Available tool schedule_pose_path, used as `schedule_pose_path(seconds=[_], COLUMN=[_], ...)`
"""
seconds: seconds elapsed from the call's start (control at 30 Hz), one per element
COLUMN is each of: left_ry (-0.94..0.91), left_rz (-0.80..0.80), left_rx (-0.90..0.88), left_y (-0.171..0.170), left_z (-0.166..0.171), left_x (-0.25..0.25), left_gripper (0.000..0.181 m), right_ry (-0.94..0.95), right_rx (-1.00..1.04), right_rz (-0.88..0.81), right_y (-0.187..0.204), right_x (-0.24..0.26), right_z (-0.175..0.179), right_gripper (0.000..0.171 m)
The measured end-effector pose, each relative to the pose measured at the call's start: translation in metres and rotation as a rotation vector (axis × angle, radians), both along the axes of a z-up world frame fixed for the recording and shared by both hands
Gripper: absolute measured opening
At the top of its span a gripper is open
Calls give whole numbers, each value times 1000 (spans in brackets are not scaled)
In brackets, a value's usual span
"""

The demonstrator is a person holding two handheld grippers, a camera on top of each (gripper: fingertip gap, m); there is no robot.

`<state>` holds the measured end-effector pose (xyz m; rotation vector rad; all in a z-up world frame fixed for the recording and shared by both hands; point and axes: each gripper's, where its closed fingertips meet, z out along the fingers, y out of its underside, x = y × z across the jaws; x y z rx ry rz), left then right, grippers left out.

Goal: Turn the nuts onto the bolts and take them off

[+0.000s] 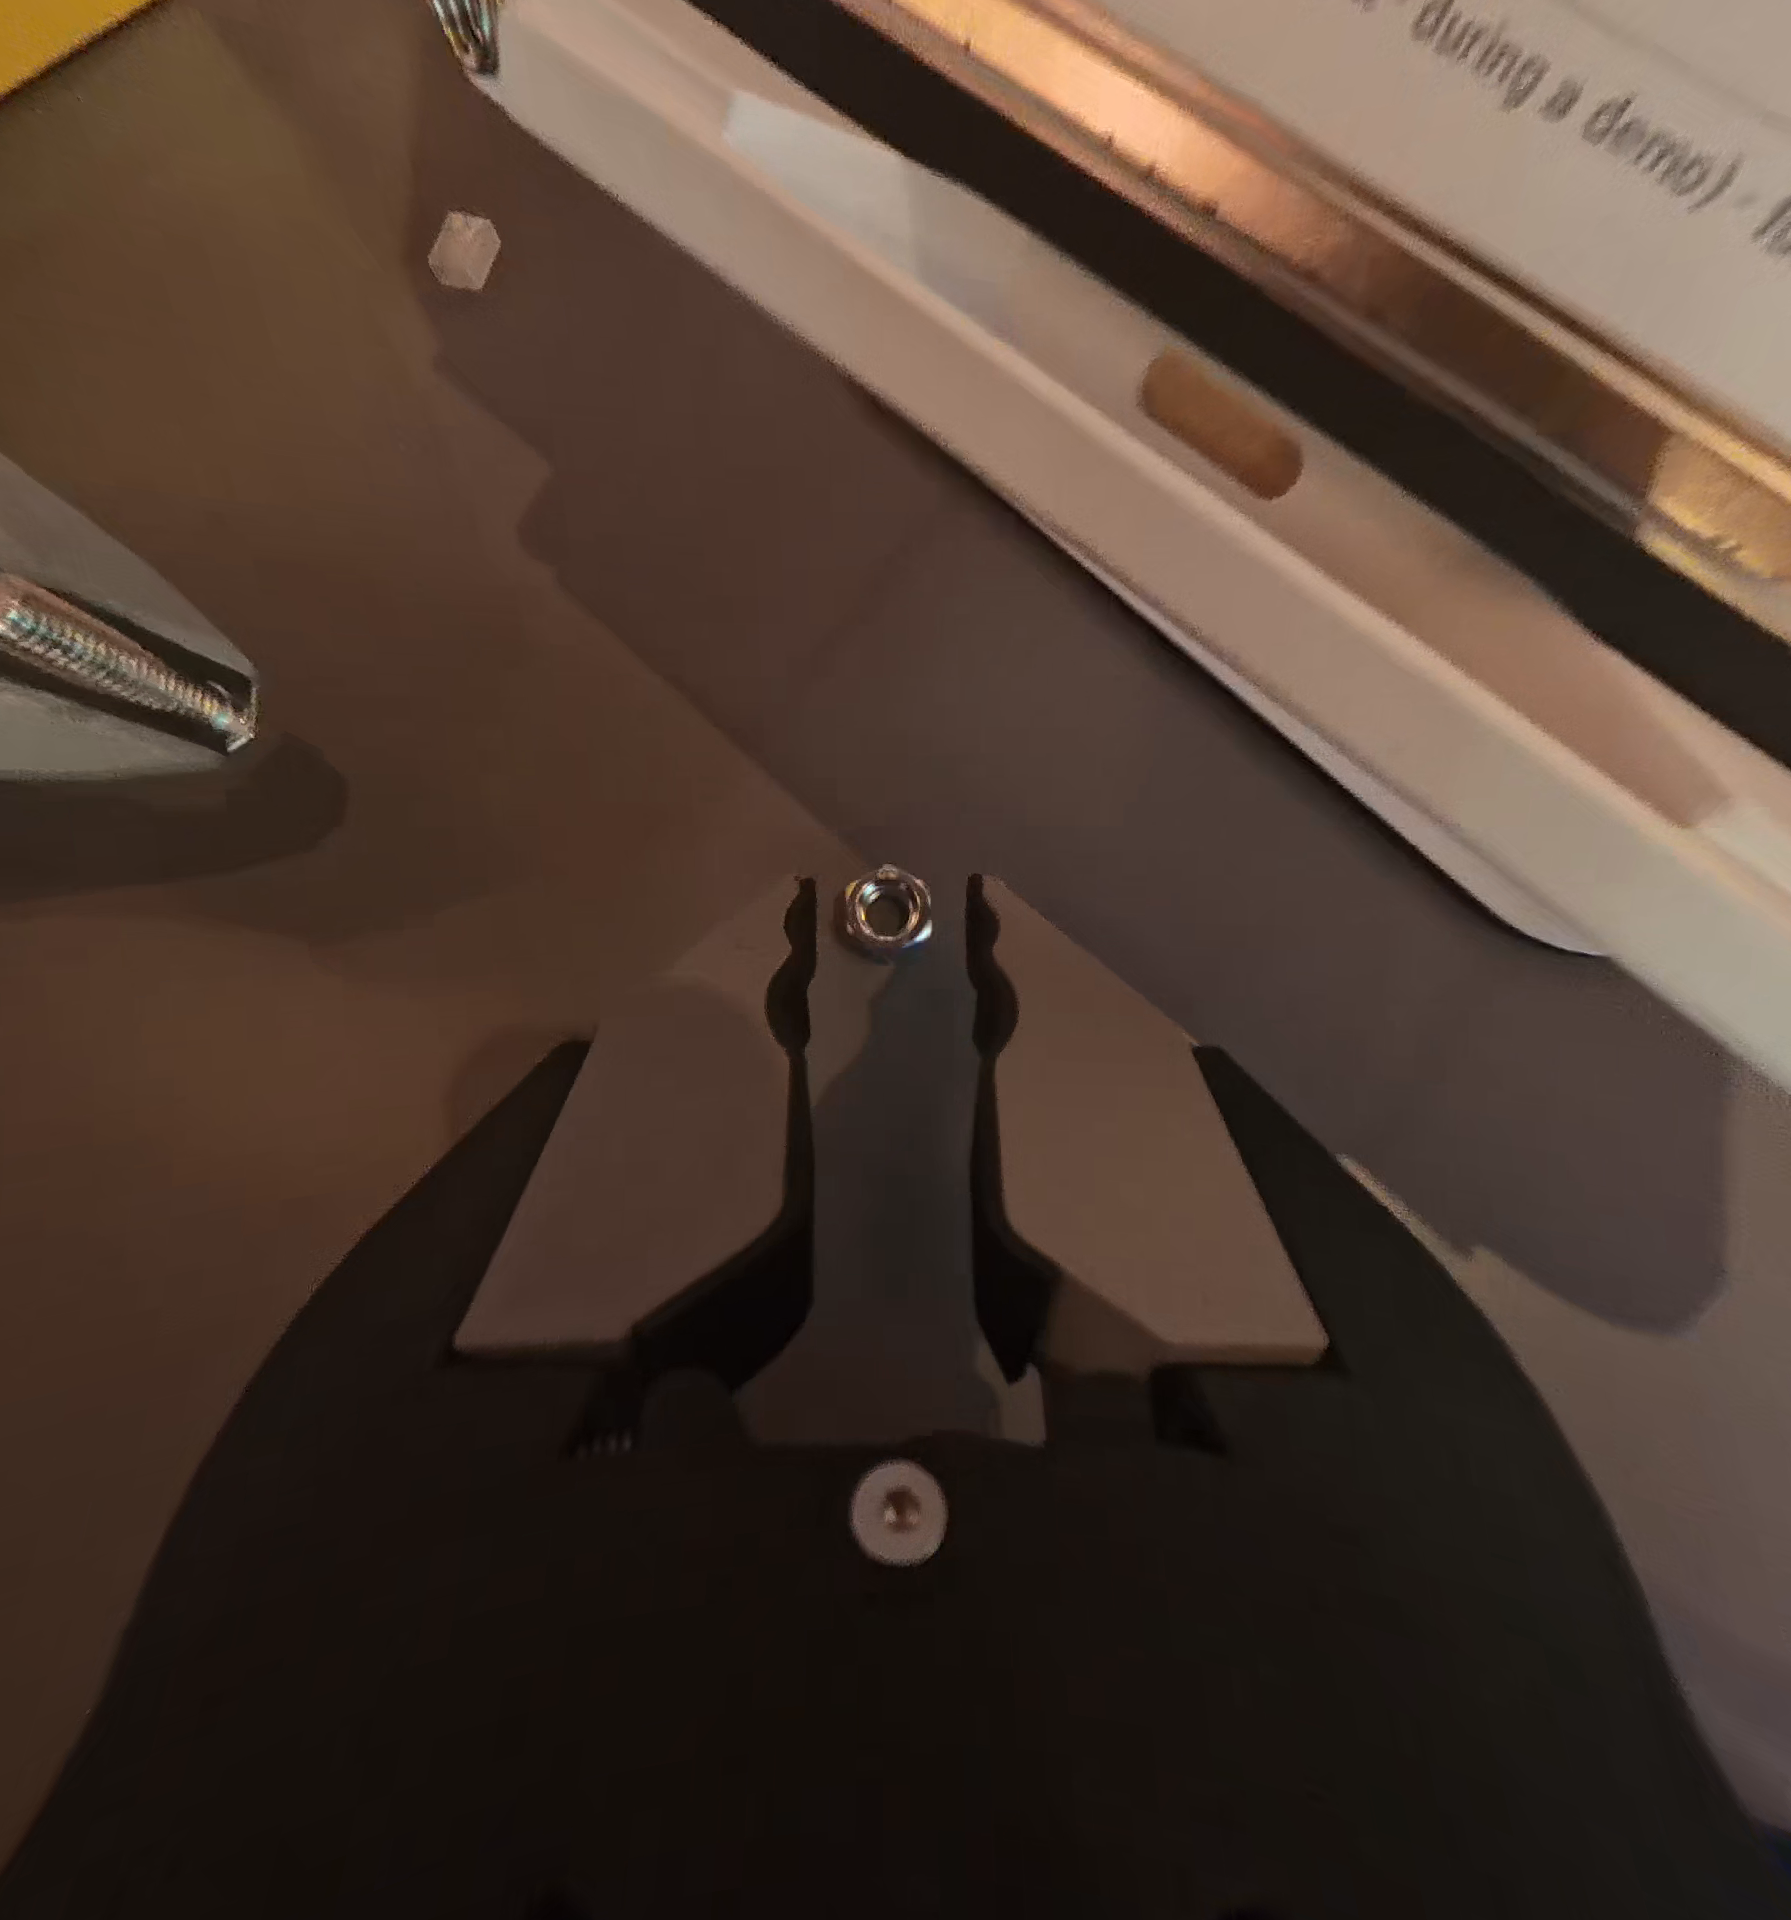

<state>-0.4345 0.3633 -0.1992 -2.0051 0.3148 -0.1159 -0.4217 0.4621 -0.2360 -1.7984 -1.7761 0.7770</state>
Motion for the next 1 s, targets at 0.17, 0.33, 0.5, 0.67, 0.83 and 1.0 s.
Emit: schedule_pose_path(seconds=[0.17,0.33,0.5,0.67,0.83,1.0], left_ry=[-1,1,6,-6,0,12], left_rz=[6,1,-5,-12,-5,-2], left_rx=[2,0,-5,1,9,1], left_y=[0,0,0,0,0,1], left_z=[0,0,-1,1,2,0], left_x=[-2,-1,0,1,-1,-1], left_gripper=[7,7,7,7,7,8], right_ry=[-46,-56,111,121,55,0], right_rx=[47,84,13,-79,-19,15], right_rz=[23,30,163,364,439,451], right_y=[-4,-4,-42,-94,-107,-109], right_x=[2,2,-9,-14,-19,-20], right_z=[-8,-8,49,86,84,74], right_gripper=[16,16,15,16,15,16])
